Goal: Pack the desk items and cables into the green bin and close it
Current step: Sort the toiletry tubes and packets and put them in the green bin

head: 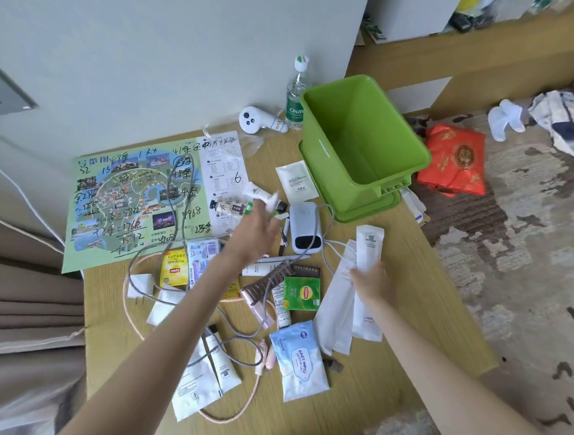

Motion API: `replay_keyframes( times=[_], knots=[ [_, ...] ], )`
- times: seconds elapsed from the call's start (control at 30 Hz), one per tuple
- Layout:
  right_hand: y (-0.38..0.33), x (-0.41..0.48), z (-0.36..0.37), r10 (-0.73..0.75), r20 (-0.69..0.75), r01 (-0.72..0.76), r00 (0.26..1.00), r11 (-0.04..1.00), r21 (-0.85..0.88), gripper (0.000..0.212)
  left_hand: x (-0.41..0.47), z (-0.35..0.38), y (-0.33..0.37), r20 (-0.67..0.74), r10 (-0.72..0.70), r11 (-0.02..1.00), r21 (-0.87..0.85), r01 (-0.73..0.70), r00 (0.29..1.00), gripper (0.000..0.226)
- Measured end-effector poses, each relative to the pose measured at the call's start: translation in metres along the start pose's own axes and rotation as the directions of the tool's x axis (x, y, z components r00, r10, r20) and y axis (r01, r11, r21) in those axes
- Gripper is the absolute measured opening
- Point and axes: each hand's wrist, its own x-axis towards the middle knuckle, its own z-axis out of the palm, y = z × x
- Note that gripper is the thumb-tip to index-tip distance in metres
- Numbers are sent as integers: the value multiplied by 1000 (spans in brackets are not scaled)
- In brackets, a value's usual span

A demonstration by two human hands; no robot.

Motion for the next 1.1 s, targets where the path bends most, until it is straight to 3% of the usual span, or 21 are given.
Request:
replay_keyframes(
  times=[0.13,0.3,0.47,0.6,0.77,0.93,1.1],
  knots=[
    [12,3,-4,22,32,-25,999,995,97,37,-26,63,27,19,-28,975,222,23,999,23],
    [31,4,-9,3,78,-30,997,936,351,16,-46,128,45,104,-164,952,277,130,981,32],
    [50,5,-21,25,173,-91,985,919,383,12,-54,158,50,145,-212,895,425,133,966,47],
    [56,1,-26,8,196,-80,981,928,363,15,-54,163,57,139,-205,891,437,126,969,32],
    [54,-8,-22,-22,167,-42,986,926,375,19,-45,150,59,208,-232,940,299,164,950,25],
    [42,-15,-8,-68,137,36,988,973,230,13,-33,109,60,341,-221,964,220,151,914,39],
    [32,-23,6,-155,61,159,986,984,-85,52,-32,65,53,424,-201,965,242,104,883,39]
  ],
)
